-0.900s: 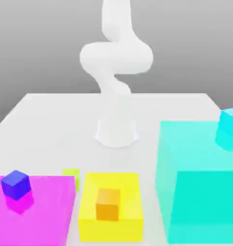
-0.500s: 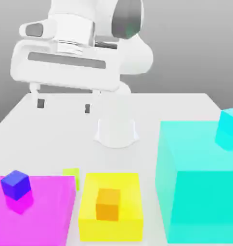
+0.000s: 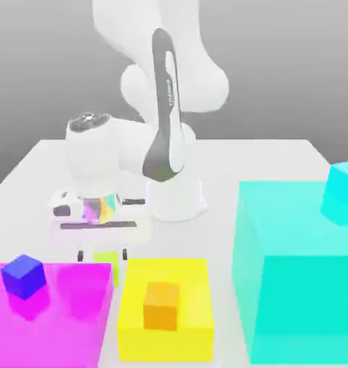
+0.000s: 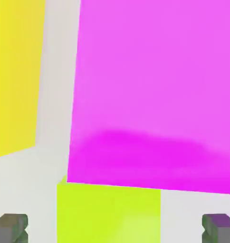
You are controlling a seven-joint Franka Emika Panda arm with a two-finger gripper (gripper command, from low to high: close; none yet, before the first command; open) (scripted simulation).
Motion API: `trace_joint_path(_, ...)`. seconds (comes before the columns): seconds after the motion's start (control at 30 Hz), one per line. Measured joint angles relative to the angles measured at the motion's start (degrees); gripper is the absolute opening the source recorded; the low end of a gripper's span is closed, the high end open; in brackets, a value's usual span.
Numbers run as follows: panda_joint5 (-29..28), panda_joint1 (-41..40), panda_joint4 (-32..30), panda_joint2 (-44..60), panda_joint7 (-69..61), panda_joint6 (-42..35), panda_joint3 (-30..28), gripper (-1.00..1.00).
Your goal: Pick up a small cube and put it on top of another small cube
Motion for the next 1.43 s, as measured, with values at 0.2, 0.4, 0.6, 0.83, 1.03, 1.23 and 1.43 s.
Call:
trace_joint_path(0.2, 0.62, -5.59, 0.51, 4.10, -0.90, 3.48, 5.47, -1.00)
trace_joint_path(0.4, -0.64, -3.67, 0.25, 2.01, 0.30, 1.69, 3.39, -1.00)
trace_joint_path(0.6, -9.95, -0.30, -1.28, -6.86, 7.14, -5.60, -2.91, -1.00)
trace_joint_path(0.83, -10.88, -1.57, 1.86, -13.85, 10.56, -15.82, -3.04, -1.00)
trace_joint_path(1.03, -9.80, -3.98, 14.07, -13.63, 18.01, -27.77, -4.04, -1.00)
trace_joint_path(1.23, -10.09, -6.41, 24.16, -11.22, 25.16, -35.51, -5.04, -1.00)
trace_joint_path(1.43, -8.44, -6.52, 23.73, -5.67, 24.39, -29.64, -4.74, 1.00)
